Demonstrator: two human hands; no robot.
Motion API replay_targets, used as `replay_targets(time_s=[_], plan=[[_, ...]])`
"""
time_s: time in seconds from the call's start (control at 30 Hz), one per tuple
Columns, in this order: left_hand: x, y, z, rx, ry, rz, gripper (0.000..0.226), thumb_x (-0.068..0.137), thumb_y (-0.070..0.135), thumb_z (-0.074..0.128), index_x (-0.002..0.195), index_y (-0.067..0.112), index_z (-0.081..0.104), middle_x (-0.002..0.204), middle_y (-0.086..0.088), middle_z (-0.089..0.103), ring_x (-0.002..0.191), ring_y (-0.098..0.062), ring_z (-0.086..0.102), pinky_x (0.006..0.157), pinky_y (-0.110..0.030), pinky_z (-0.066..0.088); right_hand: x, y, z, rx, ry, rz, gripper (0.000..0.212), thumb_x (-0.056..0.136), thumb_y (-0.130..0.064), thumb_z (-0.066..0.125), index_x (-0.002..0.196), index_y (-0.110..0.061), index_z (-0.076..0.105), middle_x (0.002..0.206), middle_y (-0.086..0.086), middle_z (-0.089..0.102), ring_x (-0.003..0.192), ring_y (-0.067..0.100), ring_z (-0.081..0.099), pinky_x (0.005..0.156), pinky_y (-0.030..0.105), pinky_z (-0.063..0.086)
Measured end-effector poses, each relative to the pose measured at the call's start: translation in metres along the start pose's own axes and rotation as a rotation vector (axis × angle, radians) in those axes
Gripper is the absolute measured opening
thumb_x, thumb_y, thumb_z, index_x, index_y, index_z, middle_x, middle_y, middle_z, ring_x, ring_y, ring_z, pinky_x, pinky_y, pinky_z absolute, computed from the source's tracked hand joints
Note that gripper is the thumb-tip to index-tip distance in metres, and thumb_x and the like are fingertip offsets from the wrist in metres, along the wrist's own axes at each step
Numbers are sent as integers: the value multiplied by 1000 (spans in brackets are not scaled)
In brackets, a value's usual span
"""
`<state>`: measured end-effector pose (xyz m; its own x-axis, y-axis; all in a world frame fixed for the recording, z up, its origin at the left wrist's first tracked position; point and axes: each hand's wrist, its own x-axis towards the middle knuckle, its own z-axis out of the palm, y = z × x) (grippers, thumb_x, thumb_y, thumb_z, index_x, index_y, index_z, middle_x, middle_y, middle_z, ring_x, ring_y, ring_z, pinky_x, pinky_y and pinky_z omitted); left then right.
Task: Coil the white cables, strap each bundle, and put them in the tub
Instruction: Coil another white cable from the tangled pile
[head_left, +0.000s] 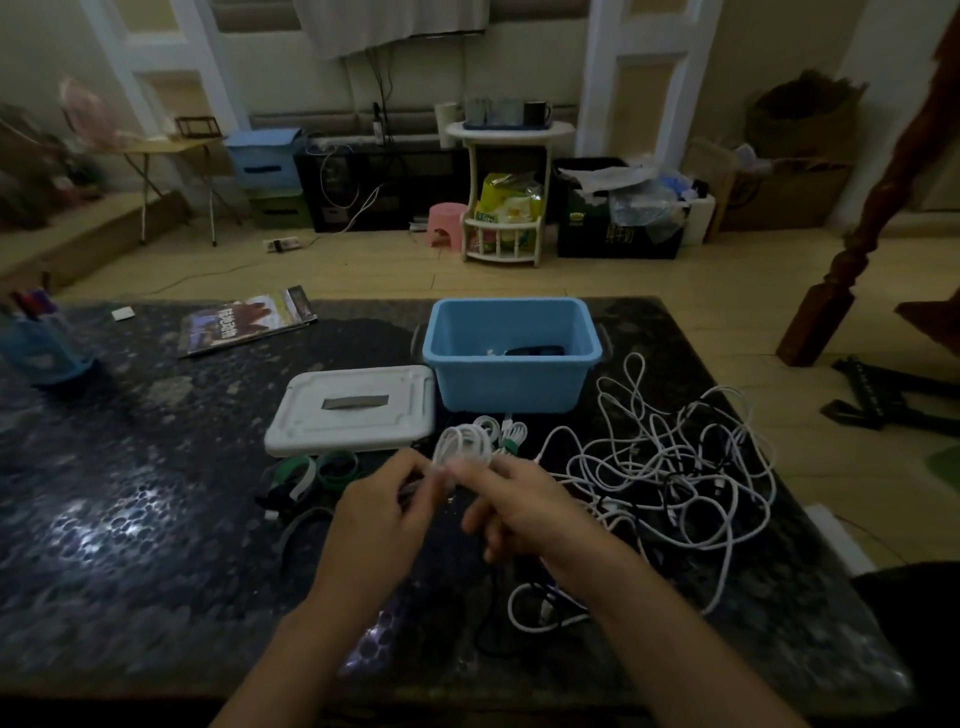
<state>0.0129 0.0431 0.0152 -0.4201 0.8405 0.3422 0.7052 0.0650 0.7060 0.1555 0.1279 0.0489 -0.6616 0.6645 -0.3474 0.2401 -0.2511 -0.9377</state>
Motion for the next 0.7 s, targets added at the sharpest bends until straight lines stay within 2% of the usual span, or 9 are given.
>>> replay_targets(time_s=[0.1,0.17,0.3,0.37,0.47,0.57,0.7], plan=[[12,-7,1,-79,48,-156,25,97,30,59,73,23,61,69,13,66,64,-4,61,54,-15,41,1,0,1,3,8,-13,34,96,-47,60,112,-17,63,72,3,70,51,13,56,53,28,52],[22,-14,2,-134,52,-225,26,96,27,61,71,20,63,67,7,68,62,-5,61,59,-21,45,4,1,-4,-27,53,-19,26,100,-38,56,114,-16,61,67,3,69,48,14,55,49,25,50],[45,-19,20,-148,43,-291,30,93,26,67,66,13,65,55,1,64,51,-6,54,53,-25,40,9,6,-16,-176,147,-43,17,100,-32,53,105,-19,63,62,1,68,43,15,53,50,26,45],[61,-19,35,-58,28,-294,33,90,34,68,67,10,67,56,-3,61,56,-14,56,53,-31,37,9,9,-23,-252,188,-71,16,99,-32,54,98,-22,66,64,1,70,44,13,54,51,27,45],[88,-20,58,103,-70,-283,32,88,44,67,66,21,69,59,5,63,63,-14,61,53,-27,37,12,10,-38,-288,259,-110,15,98,-30,54,91,-25,66,65,0,71,45,11,56,53,29,48],[108,-28,84,211,-135,-313,38,88,45,68,59,21,63,56,4,60,62,-16,61,56,-27,39,14,5,-57,-229,330,-136,16,100,-29,53,94,-25,67,64,-1,71,45,10,55,52,28,49],[123,-33,106,245,-99,-367,41,90,45,66,62,14,64,60,0,60,67,-22,62,58,-29,39,14,0,-74,-197,381,-144,16,100,-28,53,96,-24,67,66,0,71,46,8,57,53,27,50]])
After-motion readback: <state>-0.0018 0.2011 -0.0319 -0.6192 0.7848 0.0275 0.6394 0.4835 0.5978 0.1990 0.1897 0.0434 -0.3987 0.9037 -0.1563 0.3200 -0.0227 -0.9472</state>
